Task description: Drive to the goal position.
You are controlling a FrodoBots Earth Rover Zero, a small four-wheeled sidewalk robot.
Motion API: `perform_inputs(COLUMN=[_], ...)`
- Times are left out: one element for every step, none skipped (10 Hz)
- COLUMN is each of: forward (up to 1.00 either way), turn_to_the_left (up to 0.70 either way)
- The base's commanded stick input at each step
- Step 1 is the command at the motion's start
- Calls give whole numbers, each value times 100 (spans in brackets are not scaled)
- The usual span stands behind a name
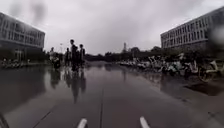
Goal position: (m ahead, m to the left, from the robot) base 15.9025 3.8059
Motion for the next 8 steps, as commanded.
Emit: perform_inputs(forward=[91,91,91,91,91,91,91,91], turn_to_the_left=[0,0,0,0,0,0,0,0])
